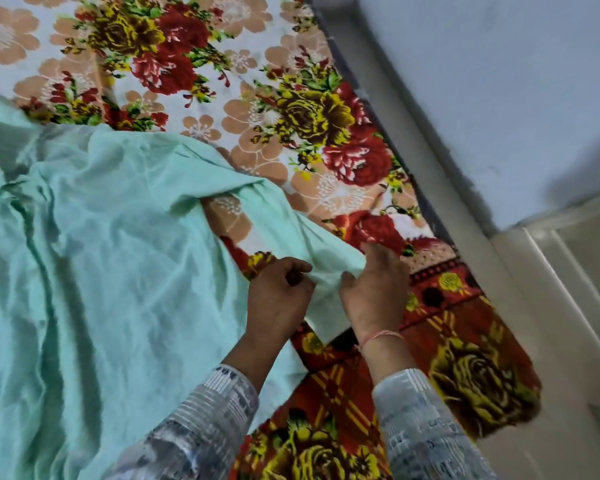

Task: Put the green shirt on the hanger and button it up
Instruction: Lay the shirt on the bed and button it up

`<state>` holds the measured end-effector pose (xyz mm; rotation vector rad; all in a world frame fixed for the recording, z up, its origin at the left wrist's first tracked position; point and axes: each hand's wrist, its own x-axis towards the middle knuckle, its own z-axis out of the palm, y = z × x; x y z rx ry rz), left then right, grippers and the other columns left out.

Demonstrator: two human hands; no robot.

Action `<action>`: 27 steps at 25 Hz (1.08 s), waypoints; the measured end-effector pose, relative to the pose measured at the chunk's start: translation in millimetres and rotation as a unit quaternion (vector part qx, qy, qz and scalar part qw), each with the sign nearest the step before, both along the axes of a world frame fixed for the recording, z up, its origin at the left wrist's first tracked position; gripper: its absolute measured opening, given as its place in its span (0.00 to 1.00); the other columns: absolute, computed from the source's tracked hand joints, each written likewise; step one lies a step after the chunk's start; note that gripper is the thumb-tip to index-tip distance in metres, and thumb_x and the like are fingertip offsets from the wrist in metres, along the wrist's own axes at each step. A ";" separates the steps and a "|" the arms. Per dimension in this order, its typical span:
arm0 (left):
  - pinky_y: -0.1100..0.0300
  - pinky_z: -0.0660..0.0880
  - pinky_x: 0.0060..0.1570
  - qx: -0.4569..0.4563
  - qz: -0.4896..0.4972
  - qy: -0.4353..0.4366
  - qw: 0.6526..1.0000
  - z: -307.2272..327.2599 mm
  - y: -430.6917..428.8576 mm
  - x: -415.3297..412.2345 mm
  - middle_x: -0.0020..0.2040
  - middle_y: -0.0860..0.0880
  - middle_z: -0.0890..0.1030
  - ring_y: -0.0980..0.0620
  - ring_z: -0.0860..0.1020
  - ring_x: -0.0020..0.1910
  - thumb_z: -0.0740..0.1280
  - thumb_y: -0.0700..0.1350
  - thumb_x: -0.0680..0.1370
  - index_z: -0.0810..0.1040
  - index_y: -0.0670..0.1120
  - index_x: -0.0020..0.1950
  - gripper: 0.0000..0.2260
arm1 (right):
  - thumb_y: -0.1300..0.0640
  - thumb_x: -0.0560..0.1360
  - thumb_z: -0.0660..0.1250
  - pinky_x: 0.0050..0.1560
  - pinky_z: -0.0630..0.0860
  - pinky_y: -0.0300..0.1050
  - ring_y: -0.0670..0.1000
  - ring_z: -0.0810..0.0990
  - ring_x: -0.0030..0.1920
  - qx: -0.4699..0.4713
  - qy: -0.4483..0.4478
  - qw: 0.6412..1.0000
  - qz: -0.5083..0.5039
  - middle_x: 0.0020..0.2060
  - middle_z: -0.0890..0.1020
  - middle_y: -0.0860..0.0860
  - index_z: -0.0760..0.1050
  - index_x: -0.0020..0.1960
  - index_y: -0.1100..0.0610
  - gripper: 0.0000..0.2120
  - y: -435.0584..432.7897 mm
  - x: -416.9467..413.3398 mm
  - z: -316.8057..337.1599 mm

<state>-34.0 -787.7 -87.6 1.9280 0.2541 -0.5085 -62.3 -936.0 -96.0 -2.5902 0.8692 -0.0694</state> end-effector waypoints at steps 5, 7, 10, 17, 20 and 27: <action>0.40 0.86 0.51 -0.068 0.052 0.026 0.996 9.8 -34.5 -35.0 0.43 0.46 0.87 0.43 0.87 0.46 0.77 0.52 0.78 0.85 0.49 0.48 0.07 | 0.54 0.74 0.74 0.53 0.83 0.49 0.56 0.86 0.52 0.118 -0.047 0.992 0.024 0.49 0.88 0.53 0.85 0.57 0.53 0.13 -38.5 -21.0 16.7; 0.44 0.86 0.54 -0.218 0.090 0.094 0.967 28.4 -40.0 -42.9 0.50 0.43 0.88 0.42 0.88 0.53 0.71 0.55 0.82 0.86 0.43 0.54 0.15 | 0.58 0.76 0.75 0.49 0.83 0.46 0.50 0.88 0.49 0.295 -0.100 0.943 0.116 0.47 0.89 0.50 0.87 0.54 0.54 0.07 -28.0 -27.5 42.4; 0.51 0.84 0.44 -0.326 0.166 0.138 0.920 42.0 -30.5 -42.8 0.49 0.40 0.86 0.41 0.87 0.48 0.70 0.49 0.83 0.84 0.38 0.57 0.13 | 0.62 0.80 0.71 0.47 0.82 0.49 0.52 0.88 0.45 0.509 -0.107 0.842 0.142 0.41 0.89 0.54 0.87 0.48 0.58 0.06 -6.2 -40.0 60.6; 0.54 0.86 0.41 -0.407 0.294 0.211 0.839 29.5 3.7 -46.0 0.60 0.42 0.88 0.45 0.89 0.53 0.66 0.38 0.84 0.85 0.42 0.65 0.12 | 0.49 0.81 0.69 0.54 0.84 0.56 0.53 0.88 0.54 0.642 -0.046 0.743 -0.182 0.55 0.89 0.52 0.85 0.59 0.51 0.11 6.8 -55.6 7.2; 0.53 0.85 0.41 -0.341 0.297 0.183 0.873 15.1 13.8 -49.5 0.60 0.44 0.89 0.43 0.88 0.57 0.70 0.36 0.82 0.84 0.45 0.66 0.14 | 0.48 0.82 0.68 0.49 0.83 0.56 0.58 0.87 0.51 0.725 -0.038 0.672 -0.148 0.56 0.89 0.58 0.86 0.60 0.55 0.14 11.3 -57.0 14.0; 0.48 0.82 0.55 0.187 0.032 -0.095 0.977 -7.6 29.0 -67.5 0.66 0.49 0.80 0.48 0.82 0.61 0.83 0.46 0.71 0.70 0.53 0.77 0.37 | 0.63 0.76 0.73 0.51 0.84 0.53 0.59 0.87 0.49 0.195 -0.103 0.975 0.026 0.50 0.88 0.56 0.85 0.60 0.57 0.13 12.9 -64.1 -12.3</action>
